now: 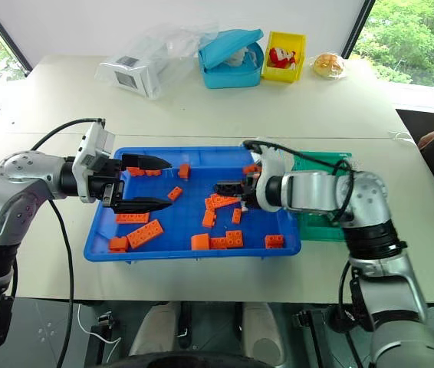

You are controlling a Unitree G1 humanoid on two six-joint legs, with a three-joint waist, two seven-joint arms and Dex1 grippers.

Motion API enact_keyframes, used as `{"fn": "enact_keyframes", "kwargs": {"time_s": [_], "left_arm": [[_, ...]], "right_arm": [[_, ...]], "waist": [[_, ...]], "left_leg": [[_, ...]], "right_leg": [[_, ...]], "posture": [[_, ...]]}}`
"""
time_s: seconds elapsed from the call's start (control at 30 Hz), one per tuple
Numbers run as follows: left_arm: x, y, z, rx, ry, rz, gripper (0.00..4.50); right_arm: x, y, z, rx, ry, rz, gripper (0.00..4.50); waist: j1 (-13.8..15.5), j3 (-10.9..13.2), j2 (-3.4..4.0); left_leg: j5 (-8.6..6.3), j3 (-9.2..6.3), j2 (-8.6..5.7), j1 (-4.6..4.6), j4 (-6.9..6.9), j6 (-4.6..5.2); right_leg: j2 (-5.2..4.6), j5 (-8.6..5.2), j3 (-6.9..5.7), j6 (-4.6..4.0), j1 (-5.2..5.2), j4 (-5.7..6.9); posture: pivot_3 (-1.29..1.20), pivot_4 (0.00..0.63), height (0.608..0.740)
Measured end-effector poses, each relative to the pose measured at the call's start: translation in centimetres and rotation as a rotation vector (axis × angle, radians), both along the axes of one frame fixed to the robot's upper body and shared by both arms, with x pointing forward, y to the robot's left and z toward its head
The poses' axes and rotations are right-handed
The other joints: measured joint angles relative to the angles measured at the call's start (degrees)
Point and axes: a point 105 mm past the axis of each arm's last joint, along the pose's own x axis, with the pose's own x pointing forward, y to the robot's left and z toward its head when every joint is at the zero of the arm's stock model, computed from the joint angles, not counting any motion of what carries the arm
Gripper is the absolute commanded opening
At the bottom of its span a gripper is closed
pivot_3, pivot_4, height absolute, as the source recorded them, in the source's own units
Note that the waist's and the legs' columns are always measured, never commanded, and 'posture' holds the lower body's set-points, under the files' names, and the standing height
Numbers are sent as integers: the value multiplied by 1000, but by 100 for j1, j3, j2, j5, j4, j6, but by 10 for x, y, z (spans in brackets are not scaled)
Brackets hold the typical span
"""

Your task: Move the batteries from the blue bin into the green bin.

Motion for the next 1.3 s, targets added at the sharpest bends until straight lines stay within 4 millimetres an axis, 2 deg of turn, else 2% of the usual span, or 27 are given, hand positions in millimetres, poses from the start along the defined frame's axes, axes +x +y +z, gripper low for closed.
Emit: {"fn": "enact_keyframes", "kwargs": {"time_s": [0.13, 0.2, 0.37, 0.6, 0.73, 1.1, 1.2, 1.3], "left_arm": [[0, 0, -1, -3, 3, -1, 4500], [1, 0, -1, -5, 7, 3, 4500], [2, -2, 0, -15, 4, 0, 4500], [3, -1, 1, -14, 3, 0, 4500], [3, 1, 2, -5, 1, 6, 4500], [3, 1, 2, -3, -1, 12, 4500], [4, 1, 2, -4, -3, 18, 4500], [4, 1, 2, -4, -4, 24, 4500]], "right_arm": [[-10, -19, 15, -158, -98, 91, 3555], [-17, -24, 16, -249, -140, 150, 3555], [-25, -21, -16, -367, -119, 250, 3555], [-13, -12, -30, -398, -159, 276, 3555], [-5, -15, -35, -403, -153, 254, 3555], [10, -16, -39, -392, -162, 227, 3555], [12, -16, -42, -426, -186, 240, 2639], [6, -14, -49, -469, -216, 300, 1127]], "waist": [[6, 1, 2], [4, -1, -1], [-1, 0, 0], [7, 0, -1], [8, 0, -1], [19, 0, -1], [19, -1, -1], [28, -1, -1]], "left_leg": [[0, 0, 0, -12, -1, 0], [-1, -3, 1, -11, -1, 2], [-1, -1, 0, -12, 1, 2], [-1, -1, 0, -13, 2, 2], [-1, 0, -1, -13, 2, 2], [-1, -1, -2, -13, 2, 2], [-1, 0, -3, -13, 3, 2], [-1, -1, -4, -13, 3, 2]], "right_leg": [[0, 0, -1, 0, -13, -1], [2, 0, -4, -1, -10, -5], [1, 0, -2, 0, -12, -3], [1, 0, -3, 0, -12, -3], [0, 0, -4, 0, -12, -3], [0, 0, -5, 0, -10, -3], [-2, 0, -5, 0, -9, -4], [-3, 0, -7, 0, -9, -4]], "posture": [[0, 150, 736], [0, 150, 736], [0, 150, 736], [0, 150, 736], [0, 150, 736], [0, 150, 736], [0, 150, 736], [0, 150, 736]]}}
